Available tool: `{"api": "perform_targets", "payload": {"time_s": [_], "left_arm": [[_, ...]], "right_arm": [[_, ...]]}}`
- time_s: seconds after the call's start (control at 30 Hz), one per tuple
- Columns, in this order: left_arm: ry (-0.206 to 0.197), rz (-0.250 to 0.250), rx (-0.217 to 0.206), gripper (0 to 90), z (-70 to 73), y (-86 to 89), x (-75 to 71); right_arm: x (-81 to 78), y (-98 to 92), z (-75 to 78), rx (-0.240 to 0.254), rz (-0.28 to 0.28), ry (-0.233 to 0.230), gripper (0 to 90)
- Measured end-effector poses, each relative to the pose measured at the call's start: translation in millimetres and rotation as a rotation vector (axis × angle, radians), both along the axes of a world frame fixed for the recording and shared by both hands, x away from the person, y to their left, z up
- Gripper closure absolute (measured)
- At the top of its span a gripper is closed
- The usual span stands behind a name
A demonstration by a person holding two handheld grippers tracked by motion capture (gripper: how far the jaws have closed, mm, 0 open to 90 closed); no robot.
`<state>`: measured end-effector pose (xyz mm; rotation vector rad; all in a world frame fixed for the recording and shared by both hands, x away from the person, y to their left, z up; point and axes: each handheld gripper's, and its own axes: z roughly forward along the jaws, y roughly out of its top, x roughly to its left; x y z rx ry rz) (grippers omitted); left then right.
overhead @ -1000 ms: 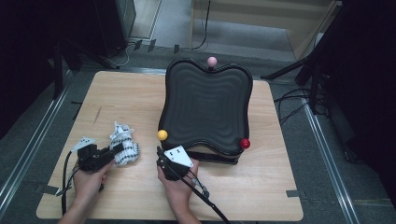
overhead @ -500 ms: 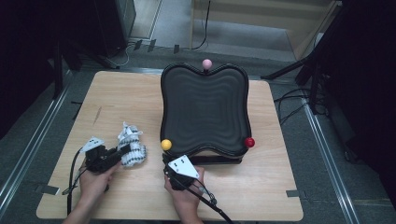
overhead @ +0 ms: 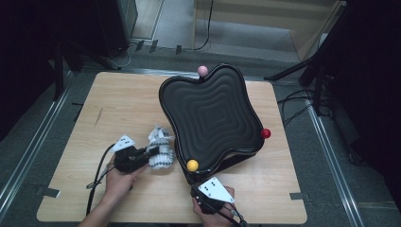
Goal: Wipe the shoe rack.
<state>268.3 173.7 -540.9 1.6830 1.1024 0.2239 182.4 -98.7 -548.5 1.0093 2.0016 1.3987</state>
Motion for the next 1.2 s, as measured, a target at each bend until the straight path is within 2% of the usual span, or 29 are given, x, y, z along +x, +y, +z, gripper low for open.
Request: {"api": "perform_targets", "payload": {"time_s": [0.1, 0.17, 0.23, 0.3, 0.37, 0.43, 0.5, 0.57, 0.63, 0.7, 0.77, 0.97, 1.07, 1.13, 1.2], "left_arm": [[-0.006, -0.093, 0.03, 75.8, -1.7, -27.7, 0.3], [-0.024, -0.157, 0.046, 74.9, 0.0, -44.7, 2.8], [-0.033, -0.191, 0.047, 74.2, 3.3, -60.5, 9.6], [-0.011, -0.213, 0.043, 73.9, 2.9, -71.7, 16.6], [0.031, -0.259, 0.047, 73.8, -1.2, -83.8, 21.8], [0.064, -0.314, 0.08, 73.7, -8.1, -95.4, 20.9], [0.079, -0.311, 0.064, 73.7, -12.4, -100.3, 19.2], [0.087, -0.301, 0.074, 75.6, -11.5, -100.9, 19.3], [0.068, -0.296, 0.1, 78.2, -10.9, -102.8, 16.5], [0.037, -0.291, 0.148, 80.5, -9.2, -104.6, 12.6], [0.022, -0.281, 0.182, 81.7, -7.7, -105.5, 8.7], [0.036, -0.268, 0.195, 83.1, -6.0, -99.8, 5.7], [0.027, -0.274, 0.18, 82.5, -7.7, -97.4, 6.0], [0.035, -0.25, 0.19, 79.7, -6.0, -92.3, 5.5], [0.06, -0.201, 0.23, 75.6, -2.0, -78.3, 0.8]], "right_arm": [[-4.5, -14.6, -0.5, 0.009, -0.023, 0.004, 76.0], [-5.7, -20.3, -0.2, 0.012, -0.032, 0.009, 76.0], [-6.9, -25.8, -0.3, 0.016, -0.047, 0.009, 76.0], [-7.9, -29.1, -0.3, 0.019, -0.062, 0.012, 76.0], [-8.1, -30.6, -0.2, 0.018, -0.065, 0.012, 75.9], [-8.2, -31.5, -0.3, 0.018, -0.07, 0.01, 76.0], [-8.4, -32.3, -0.4, 0.015, -0.074, 0.007, 76.0], [-8.4, -33.5, -0.2, 0.012, -0.08, 0.007, 76.0], [-9.0, -34.0, 0.7, 0.008, -0.091, 0.015, 76.1], [-9.1, -34.4, 0.8, 0.005, -0.099, 0.015, 76.0], [-9.1, -34.2, 1.1, 0.004, -0.1, 0.016, 76.1], [-9.1, -33.9, 1.6, -0.004, -0.103, 0.015, 76.1], [-9.0, -34.1, 1.6, -0.007, -0.105, 0.012, 76.1], [-8.8, -35.3, 1.6, -0.005, -0.118, 0.012, 76.2], [-7.6, -41.1, 2.1, -0.011, -0.148, 0.011, 76.2]]}}
